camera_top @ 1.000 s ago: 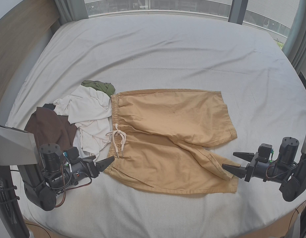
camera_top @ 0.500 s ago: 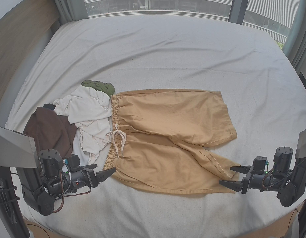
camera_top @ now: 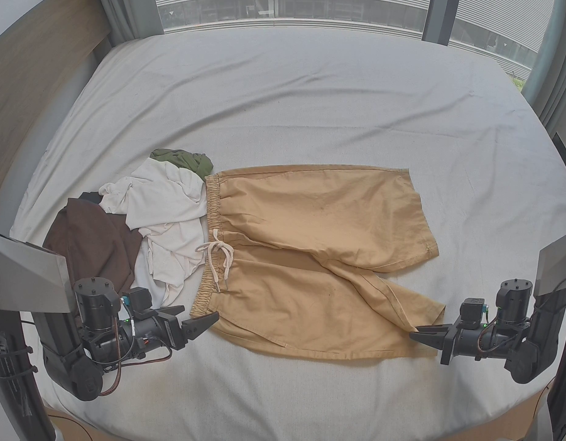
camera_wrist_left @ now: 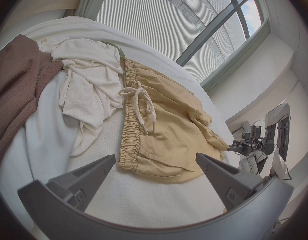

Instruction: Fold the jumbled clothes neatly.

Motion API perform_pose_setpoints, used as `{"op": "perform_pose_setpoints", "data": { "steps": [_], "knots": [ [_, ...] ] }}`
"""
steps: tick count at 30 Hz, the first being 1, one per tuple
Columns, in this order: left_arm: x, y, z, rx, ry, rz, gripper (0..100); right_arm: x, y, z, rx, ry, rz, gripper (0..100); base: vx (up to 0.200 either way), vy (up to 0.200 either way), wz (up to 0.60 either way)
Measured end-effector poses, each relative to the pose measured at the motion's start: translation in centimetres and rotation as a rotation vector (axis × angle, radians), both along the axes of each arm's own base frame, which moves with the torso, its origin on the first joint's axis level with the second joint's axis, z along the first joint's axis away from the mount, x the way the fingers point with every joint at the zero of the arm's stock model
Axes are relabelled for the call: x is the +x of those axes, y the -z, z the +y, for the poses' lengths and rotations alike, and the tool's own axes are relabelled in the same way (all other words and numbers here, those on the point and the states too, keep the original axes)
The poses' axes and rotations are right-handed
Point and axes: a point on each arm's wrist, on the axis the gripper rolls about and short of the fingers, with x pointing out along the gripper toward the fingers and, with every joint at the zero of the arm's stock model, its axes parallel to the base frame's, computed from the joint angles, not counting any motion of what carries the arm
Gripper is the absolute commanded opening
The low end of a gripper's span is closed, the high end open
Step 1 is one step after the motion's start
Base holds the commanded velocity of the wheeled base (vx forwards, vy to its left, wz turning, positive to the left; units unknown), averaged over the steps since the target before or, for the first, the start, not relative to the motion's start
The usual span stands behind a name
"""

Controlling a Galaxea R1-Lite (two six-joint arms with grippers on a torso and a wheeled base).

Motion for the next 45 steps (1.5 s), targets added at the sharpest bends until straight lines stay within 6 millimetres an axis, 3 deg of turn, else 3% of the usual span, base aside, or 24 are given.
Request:
{"op": "perform_pose_setpoints", "data": {
  "steps": [7, 19, 28, 45],
  "knots": [
    [0.0, 0.0, -0.1, 0.001, 0.003, 0.0, 100, 0.7, 0.0, 0.0, 0.005, 0.007, -0.015, 0, 0.0, 0.0, 0.0],
    [-0.1, 0.2, -0.5, 0.004, 0.019, 0.008, 100, 4.5, -3.1, -2.3, 0.045, 0.204, -0.178, 0, 0.0, 0.0, 0.0],
    [-0.3, 0.7, -0.5, 0.011, 0.02, 0.029, 100, 6.7, -3.1, -3.4, 0.046, 0.313, -0.217, 0, 0.0, 0.0, 0.0],
    [-0.4, 1.6, -0.4, 0.022, 0.019, 0.064, 100, 8.4, -2.9, -3.9, 0.045, 0.358, -0.248, 0, 0.0, 0.0, 0.0]
  ]
}}
